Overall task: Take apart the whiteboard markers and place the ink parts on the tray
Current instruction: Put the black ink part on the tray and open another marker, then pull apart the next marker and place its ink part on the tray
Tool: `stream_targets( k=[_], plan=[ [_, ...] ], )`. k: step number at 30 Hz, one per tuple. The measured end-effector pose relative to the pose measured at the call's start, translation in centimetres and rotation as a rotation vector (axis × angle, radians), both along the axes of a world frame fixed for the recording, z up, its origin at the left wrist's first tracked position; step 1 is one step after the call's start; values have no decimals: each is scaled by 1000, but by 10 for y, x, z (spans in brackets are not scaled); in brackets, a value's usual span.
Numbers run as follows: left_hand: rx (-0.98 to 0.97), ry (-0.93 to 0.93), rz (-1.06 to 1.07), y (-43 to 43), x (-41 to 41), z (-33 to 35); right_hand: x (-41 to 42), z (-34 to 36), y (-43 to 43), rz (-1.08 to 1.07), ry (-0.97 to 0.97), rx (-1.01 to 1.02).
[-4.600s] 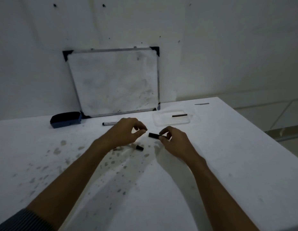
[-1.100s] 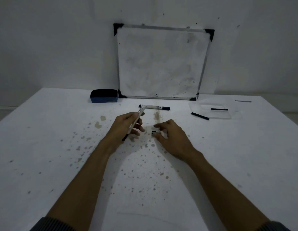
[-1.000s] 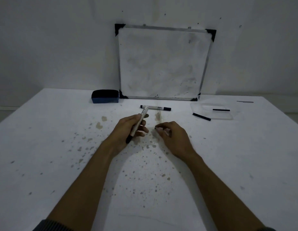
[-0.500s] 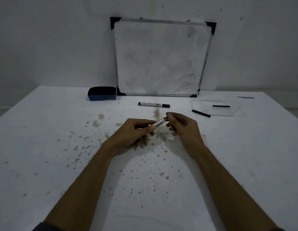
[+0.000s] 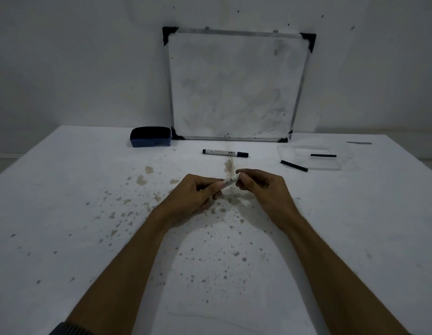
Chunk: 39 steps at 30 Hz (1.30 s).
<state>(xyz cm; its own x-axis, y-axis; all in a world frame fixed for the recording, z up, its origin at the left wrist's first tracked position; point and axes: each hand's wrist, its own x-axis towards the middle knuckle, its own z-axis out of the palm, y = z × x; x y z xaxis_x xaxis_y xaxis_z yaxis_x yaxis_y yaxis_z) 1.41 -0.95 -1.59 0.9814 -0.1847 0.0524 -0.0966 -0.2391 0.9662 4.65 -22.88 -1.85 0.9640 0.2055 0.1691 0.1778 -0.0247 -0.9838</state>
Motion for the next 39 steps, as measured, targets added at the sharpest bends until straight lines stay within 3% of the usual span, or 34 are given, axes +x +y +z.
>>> stream_targets(
  k=[10,15,19,23,31,34,39],
  plan=[
    [-27,-18,-7,0,-1,1,0,2,4,37,-8,-27],
    [16,-12,72,-6,-6,6,3,5,24,-68,-37,3],
    [228,-127,210,6,-11,1,13,12,39,-85,-7,24],
    [154,-80,316,14,-19,0,23,14,58,-67,17,-15],
    [575,-160,878,65,32,8,31,-28,61,-182,-346,-683],
    [639,-133,915,69,51,-5,33,-38,64,-161,-433,-864],
    [656,-161,935,71,64,-20,35,-42,68,-186,-477,-944]
  ],
)
